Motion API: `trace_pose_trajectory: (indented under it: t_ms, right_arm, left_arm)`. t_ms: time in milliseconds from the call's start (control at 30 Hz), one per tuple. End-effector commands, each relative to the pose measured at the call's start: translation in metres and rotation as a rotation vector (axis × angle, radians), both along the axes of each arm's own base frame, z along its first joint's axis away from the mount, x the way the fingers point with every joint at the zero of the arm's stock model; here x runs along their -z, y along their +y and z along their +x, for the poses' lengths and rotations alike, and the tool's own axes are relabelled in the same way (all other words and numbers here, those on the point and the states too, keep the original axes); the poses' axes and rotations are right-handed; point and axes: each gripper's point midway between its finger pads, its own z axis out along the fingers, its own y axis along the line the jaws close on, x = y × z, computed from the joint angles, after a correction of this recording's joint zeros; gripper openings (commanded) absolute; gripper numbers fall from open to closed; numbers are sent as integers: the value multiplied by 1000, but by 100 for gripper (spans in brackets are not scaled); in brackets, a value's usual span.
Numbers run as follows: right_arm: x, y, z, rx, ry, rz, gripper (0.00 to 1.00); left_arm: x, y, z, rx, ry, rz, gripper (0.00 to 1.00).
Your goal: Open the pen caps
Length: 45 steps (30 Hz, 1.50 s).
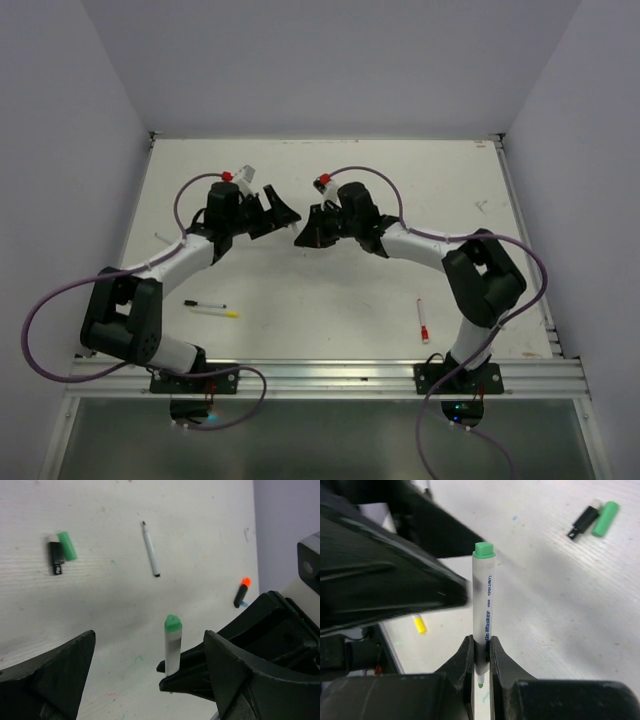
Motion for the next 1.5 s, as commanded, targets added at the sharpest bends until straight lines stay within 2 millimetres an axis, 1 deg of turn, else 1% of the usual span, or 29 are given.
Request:
trace_pose_trajectory:
  t_ms: [0,33,67,133,167,200,233,267,300,333,367,400,500,600,667,700,733,800,833,900,933,1067,1100,1200,1267,1333,1400,1433,1467]
  right_arm:
    - [15,-17,23,105,0,-139,0]
    - [22,-27,36,162,-14,-201,0]
    - [42,-39,41,193,26,-271,0]
    - [53,-57,51,236,54,-381,0]
    - [63,-70,60,281,54,-442,0]
    - [63,-75,65,300,52,-476,0]
    - [65,-79,70,309,36,-508,0]
    - [76,-89,73,328,47,-571,0]
    - [70,-87,82,335,32,-572,0]
    - [72,-87,84,329,33,-583,0]
    - [78,-93,87,341,43,-612,0]
    - [81,-92,93,350,43,-620,0]
    - [91,-95,101,365,47,-652,0]
    - [95,-94,103,359,48,-667,4]
    - [101,-96,104,363,54,-685,7]
    - [100,-95,107,365,51,-683,8]
    - [104,-96,106,364,57,-694,11]
    - [104,-97,107,370,56,-701,15]
    - [106,-98,107,371,60,-704,19]
    - [108,-98,106,369,65,-710,24]
    - [109,-98,106,372,67,-713,26]
    - [109,-98,106,371,76,-715,30]
    - [109,-98,107,373,76,-716,32]
    - [107,-101,108,378,71,-741,33]
    - [101,-101,110,377,58,-734,34]
    - [88,-95,113,370,33,-700,36]
    - [73,-95,116,375,13,-686,40]
    - [63,-96,117,385,3,-682,42]
    - [59,-97,114,382,5,-685,43]
  left_arm:
    - [-26,41,19,-201,-82,151,91]
    - [-30,47,22,-237,-95,162,91]
    - [-28,60,20,-296,-80,204,91]
    - [-22,73,14,-356,-53,245,91]
    - [-26,86,14,-418,-68,268,90]
    - [-24,93,10,-450,-63,284,90]
    - [-17,99,5,-480,-49,294,89]
    - [-22,108,3,-527,-70,302,89]
    - [-20,113,0,-546,-69,310,90]
    - [-14,117,-5,-565,-58,319,91]
    - [-16,121,-6,-581,-63,323,91]
    - [-12,122,-10,-579,-51,336,91]
    - [-1,125,-16,-572,-10,373,91]
    - [6,129,-20,-582,11,392,91]
    - [9,130,-22,-582,19,395,91]
    - [11,130,-23,-577,30,401,92]
    - [10,129,-22,-575,34,403,92]
    - [14,130,-25,-564,62,425,93]
    - [10,130,-23,-571,67,430,93]
    - [15,134,-25,-569,102,468,95]
    - [13,134,-24,-563,98,476,96]
    - [8,137,-23,-567,88,493,97]
    - [5,137,-22,-573,84,492,100]
    - [0,142,-18,-596,76,511,100]
    - [0,148,-16,-621,80,535,100]
    - [-4,152,-12,-645,80,540,100]
    - [-3,161,-6,-673,89,545,100]
    - [-1,170,-4,-703,98,561,100]
    - [2,176,-3,-720,107,572,99]
